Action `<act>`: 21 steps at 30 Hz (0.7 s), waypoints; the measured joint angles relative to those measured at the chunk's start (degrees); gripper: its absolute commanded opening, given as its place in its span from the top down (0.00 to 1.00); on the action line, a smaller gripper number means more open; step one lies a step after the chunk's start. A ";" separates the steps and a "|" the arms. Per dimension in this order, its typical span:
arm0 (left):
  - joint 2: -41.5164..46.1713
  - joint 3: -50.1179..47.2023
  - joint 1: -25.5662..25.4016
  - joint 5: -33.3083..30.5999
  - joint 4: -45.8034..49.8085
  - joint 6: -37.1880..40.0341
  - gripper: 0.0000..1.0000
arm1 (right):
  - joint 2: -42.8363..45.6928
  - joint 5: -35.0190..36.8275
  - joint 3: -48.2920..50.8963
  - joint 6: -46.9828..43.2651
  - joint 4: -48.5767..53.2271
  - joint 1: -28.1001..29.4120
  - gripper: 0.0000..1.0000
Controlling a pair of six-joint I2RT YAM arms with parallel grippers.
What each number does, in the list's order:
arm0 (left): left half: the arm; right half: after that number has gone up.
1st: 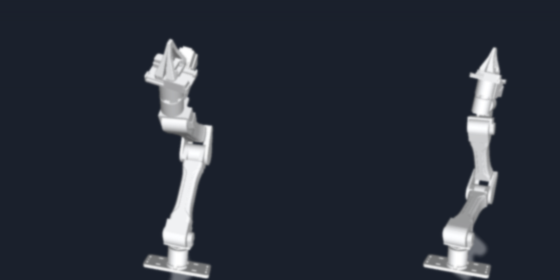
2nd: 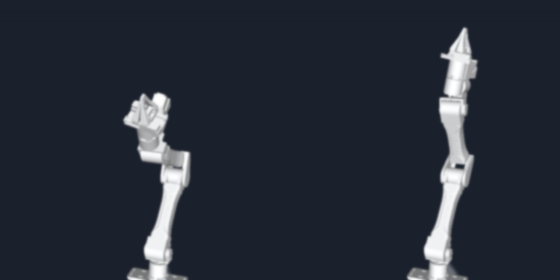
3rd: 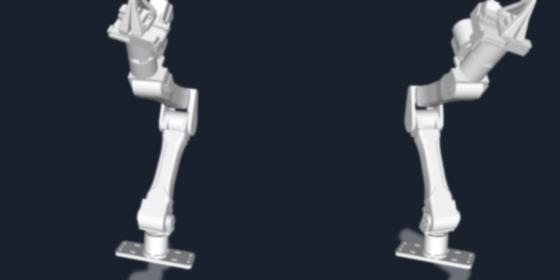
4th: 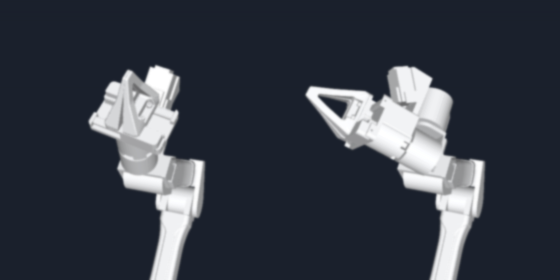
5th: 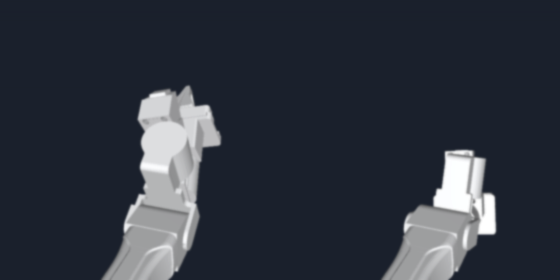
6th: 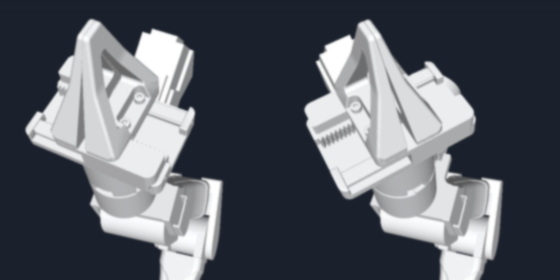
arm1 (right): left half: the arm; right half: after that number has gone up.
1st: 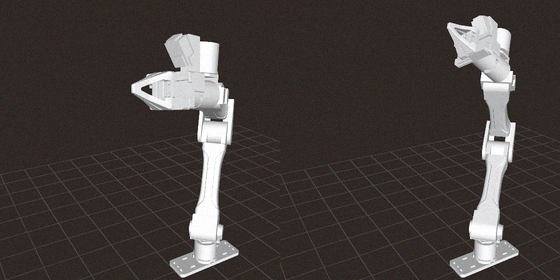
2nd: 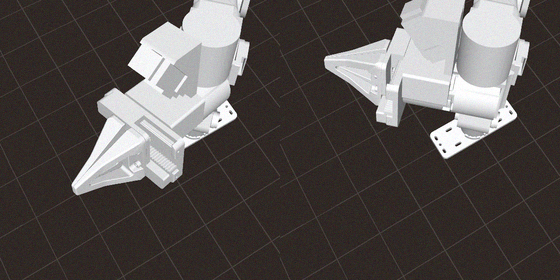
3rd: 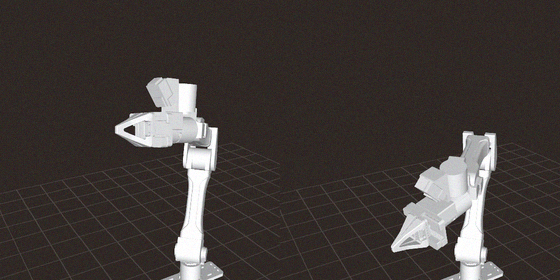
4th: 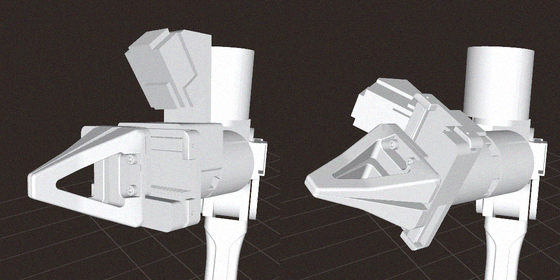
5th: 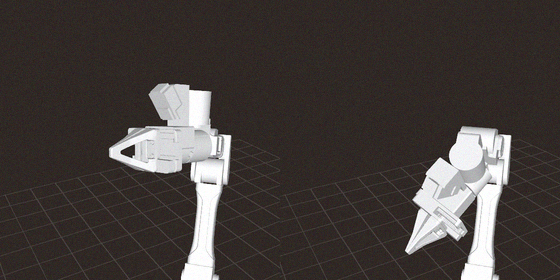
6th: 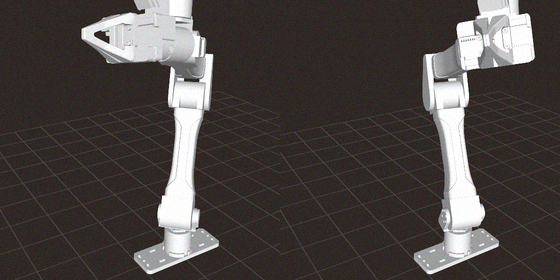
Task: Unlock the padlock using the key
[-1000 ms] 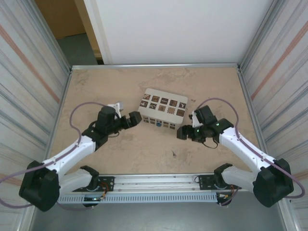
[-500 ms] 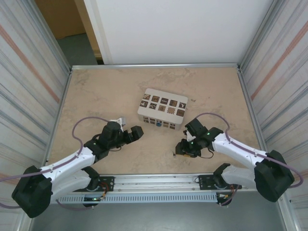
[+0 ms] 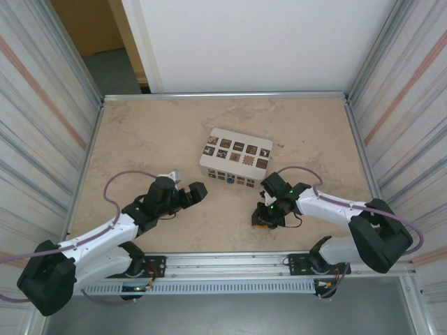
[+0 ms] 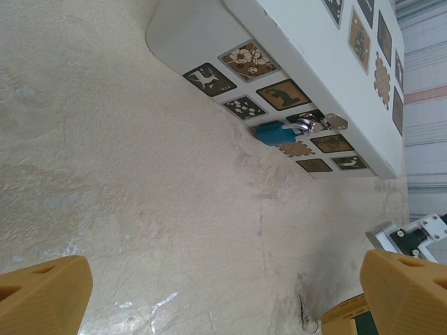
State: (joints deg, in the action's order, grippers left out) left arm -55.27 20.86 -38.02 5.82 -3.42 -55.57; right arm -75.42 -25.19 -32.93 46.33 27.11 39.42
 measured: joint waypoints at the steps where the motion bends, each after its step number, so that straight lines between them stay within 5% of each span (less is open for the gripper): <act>1: 0.00 0.00 0.00 0.00 0.04 0.00 0.01 | -0.13 -0.15 0.00 0.00 -0.17 0.00 0.76; 21: 0.02 0.00 -0.26 -1.31 1.40 0.00 0.01 | -3.87 -0.13 0.00 0.02 -1.99 0.48 0.83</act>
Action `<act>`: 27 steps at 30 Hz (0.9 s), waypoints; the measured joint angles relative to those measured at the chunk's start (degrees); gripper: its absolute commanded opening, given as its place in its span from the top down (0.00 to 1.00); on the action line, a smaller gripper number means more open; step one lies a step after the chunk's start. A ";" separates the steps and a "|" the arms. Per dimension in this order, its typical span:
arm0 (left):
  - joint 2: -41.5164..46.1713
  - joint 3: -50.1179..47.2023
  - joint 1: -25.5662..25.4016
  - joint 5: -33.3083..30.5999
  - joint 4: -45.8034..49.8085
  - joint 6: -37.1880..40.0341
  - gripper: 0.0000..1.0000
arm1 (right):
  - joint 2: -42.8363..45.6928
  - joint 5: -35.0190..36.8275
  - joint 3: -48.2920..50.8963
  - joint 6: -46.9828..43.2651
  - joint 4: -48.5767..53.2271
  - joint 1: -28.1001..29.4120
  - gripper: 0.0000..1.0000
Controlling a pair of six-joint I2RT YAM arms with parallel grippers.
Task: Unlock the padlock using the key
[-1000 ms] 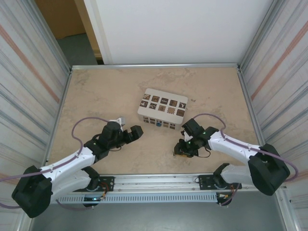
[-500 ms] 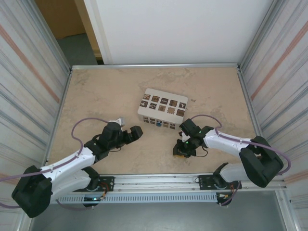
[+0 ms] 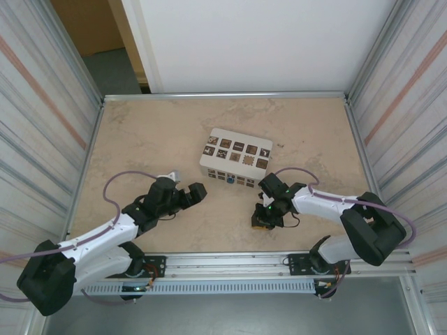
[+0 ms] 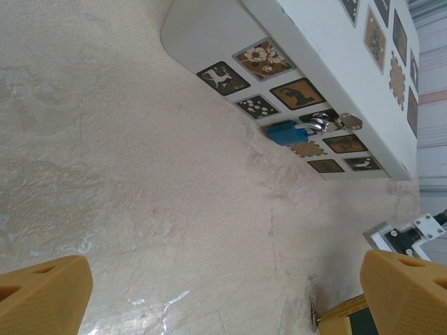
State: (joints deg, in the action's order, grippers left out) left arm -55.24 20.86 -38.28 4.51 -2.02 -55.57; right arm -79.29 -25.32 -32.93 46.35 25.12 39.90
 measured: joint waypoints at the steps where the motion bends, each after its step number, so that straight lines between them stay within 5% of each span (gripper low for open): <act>1: 0.04 0.00 0.00 -0.04 0.31 0.00 0.01 | -0.09 0.00 0.00 0.00 -0.02 -0.02 0.83; 11: 0.09 0.09 0.00 -0.17 1.38 0.26 0.01 | -0.07 -0.63 0.20 1.25 -2.91 0.26 1.00; 27: 3.52 3.63 0.02 1.86 0.48 -0.92 0.01 | 18.38 4.37 0.72 0.09 -7.96 -0.33 1.00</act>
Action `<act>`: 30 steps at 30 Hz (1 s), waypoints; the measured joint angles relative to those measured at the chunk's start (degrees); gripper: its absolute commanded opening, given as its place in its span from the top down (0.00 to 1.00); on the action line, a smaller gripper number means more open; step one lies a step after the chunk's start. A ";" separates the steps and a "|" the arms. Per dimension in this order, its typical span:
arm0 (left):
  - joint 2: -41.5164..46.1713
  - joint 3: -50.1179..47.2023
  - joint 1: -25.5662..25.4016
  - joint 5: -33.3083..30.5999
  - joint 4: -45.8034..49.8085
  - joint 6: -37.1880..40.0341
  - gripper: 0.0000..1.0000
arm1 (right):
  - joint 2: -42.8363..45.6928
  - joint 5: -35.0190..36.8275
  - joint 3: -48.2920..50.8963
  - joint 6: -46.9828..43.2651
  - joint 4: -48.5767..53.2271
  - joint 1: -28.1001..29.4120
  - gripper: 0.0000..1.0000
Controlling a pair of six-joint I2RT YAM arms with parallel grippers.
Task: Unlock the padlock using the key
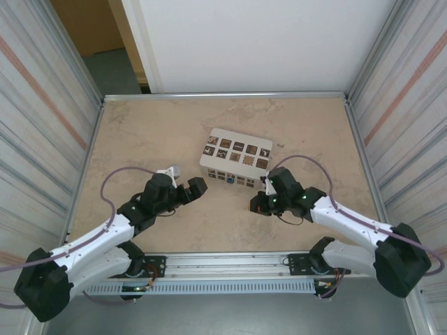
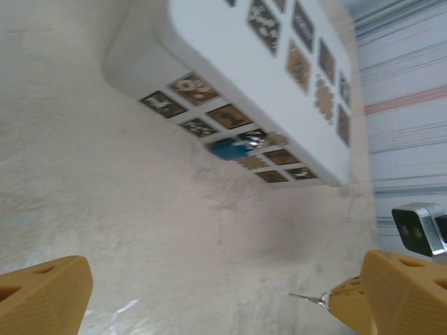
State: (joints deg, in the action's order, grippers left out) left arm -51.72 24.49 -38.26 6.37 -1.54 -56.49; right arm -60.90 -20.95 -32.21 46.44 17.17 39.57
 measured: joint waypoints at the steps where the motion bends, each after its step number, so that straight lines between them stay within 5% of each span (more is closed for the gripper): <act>1: -0.02 0.46 0.09 0.68 -0.92 -1.11 0.01 | 1.20 0.35 -0.02 -0.39 -0.55 -0.24 1.00; 19: -12.09 3.43 0.35 9.75 -22.62 -39.63 0.08 | 1.11 3.39 -8.98 -6.27 -7.63 -0.20 1.00; 30: -20.13 5.29 -2.82 9.51 -35.39 -52.35 0.13 | -6.93 4.59 -14.75 -7.91 -13.94 2.25 1.00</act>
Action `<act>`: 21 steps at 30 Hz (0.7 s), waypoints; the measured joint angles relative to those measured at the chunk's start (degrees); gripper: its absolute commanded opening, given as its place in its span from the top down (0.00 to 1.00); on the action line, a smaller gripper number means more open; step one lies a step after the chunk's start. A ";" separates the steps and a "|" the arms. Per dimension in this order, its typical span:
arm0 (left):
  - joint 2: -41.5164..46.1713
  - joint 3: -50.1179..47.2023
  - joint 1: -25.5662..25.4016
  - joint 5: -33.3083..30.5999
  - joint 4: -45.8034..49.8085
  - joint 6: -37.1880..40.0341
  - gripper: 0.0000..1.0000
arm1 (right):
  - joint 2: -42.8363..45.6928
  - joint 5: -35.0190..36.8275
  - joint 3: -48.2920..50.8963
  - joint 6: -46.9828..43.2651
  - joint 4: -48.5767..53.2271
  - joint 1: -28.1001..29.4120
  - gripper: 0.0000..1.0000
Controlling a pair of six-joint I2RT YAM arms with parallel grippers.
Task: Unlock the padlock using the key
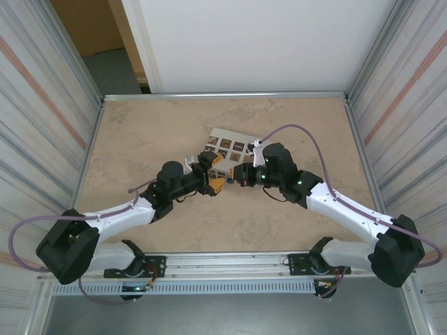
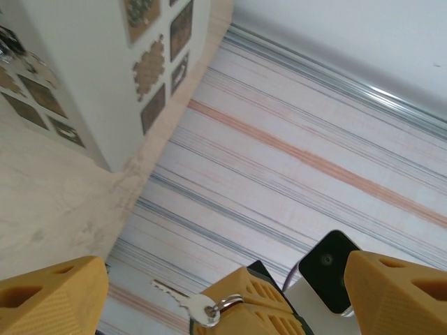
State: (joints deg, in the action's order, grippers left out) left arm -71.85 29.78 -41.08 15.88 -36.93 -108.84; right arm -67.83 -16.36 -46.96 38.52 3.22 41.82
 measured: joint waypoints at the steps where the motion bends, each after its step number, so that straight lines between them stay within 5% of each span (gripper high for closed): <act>1: -0.28 0.24 -0.22 -0.02 -0.70 -0.55 0.14 | -0.52 0.07 -0.24 -0.02 -0.55 0.20 1.00; 21: -2.78 1.25 -0.68 -0.94 -6.62 -3.98 0.37 | -3.32 0.15 -1.05 -0.02 -4.09 2.21 1.00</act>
State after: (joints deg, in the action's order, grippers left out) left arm -74.63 31.03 -41.76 14.94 -43.55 -112.81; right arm -71.16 -16.21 -48.01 38.50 -0.86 44.03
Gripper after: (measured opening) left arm 0.665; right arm 0.060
